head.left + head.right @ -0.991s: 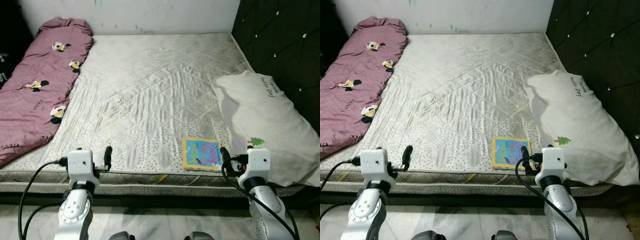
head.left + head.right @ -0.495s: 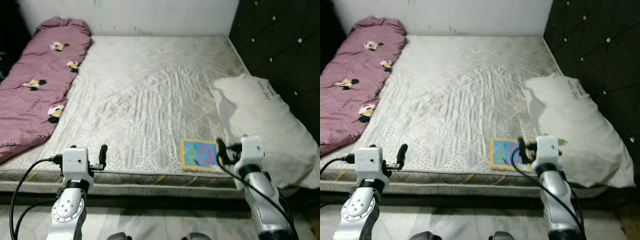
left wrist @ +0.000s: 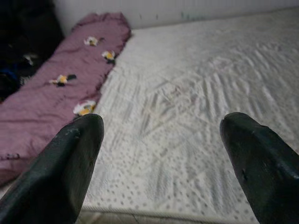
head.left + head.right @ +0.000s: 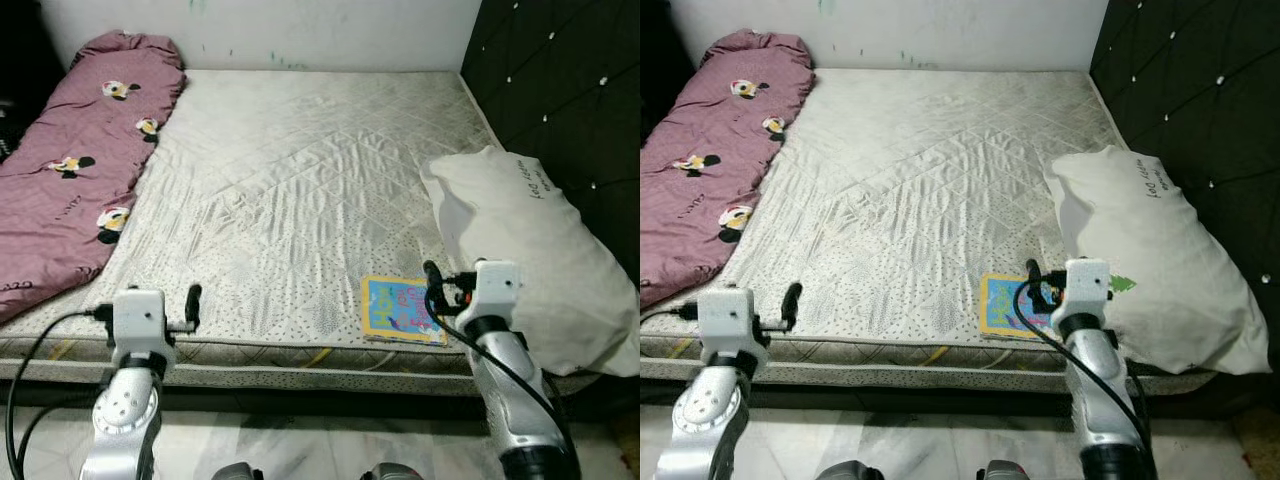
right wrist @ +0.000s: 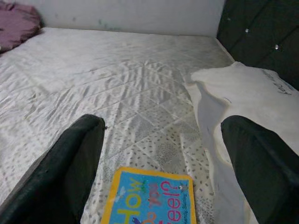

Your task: Clean up the room

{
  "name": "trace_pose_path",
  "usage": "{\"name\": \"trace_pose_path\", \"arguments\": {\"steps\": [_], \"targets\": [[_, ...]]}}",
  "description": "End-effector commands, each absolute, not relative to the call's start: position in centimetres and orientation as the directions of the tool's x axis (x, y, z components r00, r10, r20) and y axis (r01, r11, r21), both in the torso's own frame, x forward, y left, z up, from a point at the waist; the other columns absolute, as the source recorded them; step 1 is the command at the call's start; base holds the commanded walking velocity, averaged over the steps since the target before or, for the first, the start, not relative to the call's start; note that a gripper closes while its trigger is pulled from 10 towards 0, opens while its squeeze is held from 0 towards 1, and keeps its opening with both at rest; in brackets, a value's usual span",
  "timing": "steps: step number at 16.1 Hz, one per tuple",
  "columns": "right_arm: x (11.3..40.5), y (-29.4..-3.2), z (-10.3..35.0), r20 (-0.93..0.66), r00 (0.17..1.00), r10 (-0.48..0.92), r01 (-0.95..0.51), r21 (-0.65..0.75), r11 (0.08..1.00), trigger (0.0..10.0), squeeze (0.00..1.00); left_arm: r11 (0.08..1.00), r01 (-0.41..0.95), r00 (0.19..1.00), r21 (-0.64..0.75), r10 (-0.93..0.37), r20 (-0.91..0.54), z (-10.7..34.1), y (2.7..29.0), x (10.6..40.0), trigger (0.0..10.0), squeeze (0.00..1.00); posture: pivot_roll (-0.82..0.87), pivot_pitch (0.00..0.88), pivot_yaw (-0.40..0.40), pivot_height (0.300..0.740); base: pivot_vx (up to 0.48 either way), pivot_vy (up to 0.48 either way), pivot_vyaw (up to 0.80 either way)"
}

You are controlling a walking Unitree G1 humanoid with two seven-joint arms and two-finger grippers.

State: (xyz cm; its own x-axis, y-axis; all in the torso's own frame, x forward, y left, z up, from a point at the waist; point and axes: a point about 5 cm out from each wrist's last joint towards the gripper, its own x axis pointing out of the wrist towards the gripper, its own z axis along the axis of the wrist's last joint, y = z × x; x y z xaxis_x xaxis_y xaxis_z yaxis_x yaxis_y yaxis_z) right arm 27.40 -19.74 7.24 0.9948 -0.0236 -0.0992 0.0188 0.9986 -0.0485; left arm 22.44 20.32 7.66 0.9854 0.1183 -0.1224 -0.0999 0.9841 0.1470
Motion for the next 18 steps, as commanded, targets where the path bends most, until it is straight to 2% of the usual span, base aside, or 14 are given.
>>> {"name": "trace_pose_path", "arguments": {"steps": [1,4,5,7,10,12,15,18], "targets": [[28.0,-20.0,7.9,-0.084,0.996,-0.04,0.035,-0.058,0.998,10.0,0.0,0.98,-0.098,0.99,0.171,0.114,-0.088,8.8,20.6,22.9,10.0,0.0,-0.05,0.0,0.059,0.74,0.0,0.0,0.0],[28.8,-19.4,8.5,-0.091,0.995,-0.04,0.034,-0.062,0.997,10.0,0.0,0.984,-0.094,0.99,0.153,0.109,-0.089,8.9,20.7,23.6,10.0,0.0,-0.08,0.0,0.082,0.74,0.0,0.0,0.0],[29.3,-18.7,9.4,-0.058,0.998,-0.002,-0.003,-0.084,0.996,10.0,0.0,0.986,-0.071,0.993,0.151,0.085,-0.086,9.1,20.3,24.1,10.0,0.0,-0.09,0.0,0.092,0.74,0.0,0.0,0.0],[29.6,-18.3,10.1,-0.028,0.999,-0.026,0.025,-0.037,0.999,10.0,0.0,0.986,-0.057,0.994,0.155,0.07,-0.085,9.1,20.2,24.4,10.0,0.0,-0.09,0.0,0.11,0.74,0.0,0.0,0.0],[28.4,-17.7,10.2,0.036,0.999,-0.027,0.027,-0.015,1.0,10.0,0.0,0.987,-0.063,0.993,0.15,0.077,-0.085,9.4,20.6,24.3,10.0,0.0,-0.08,0.0,0.117,0.74,0.0,0.0,0.0],[27.9,-18.5,9.9,0.032,0.998,-0.059,0.06,-0.031,0.998,10.0,0.0,0.986,-0.077,0.993,0.146,0.09,-0.081,9.3,20.8,24.1,10.0,0.0,-0.07,0.0,0.085,0.74,0.0,0.0,0.0],[26.4,-21.3,8.3,-0.047,0.995,-0.088,0.084,-0.067,0.994,10.0,0.0,0.981,-0.139,0.987,0.137,0.149,-0.061,9.0,21.2,23.7,10.0,0.0,-0.05,0.0,0.014,0.74,0.0,0.0,0.0],[24.6,-21.7,7.3,-0.099,0.993,-0.06,0.051,-0.093,0.994,10.0,0.0,0.978,-0.179,0.979,0.109,0.187,-0.075,8.8,21.0,22.5,10.0,0.0,-0.02,0.0,-0.017,0.74,0.0,0.0,0.0]]}}
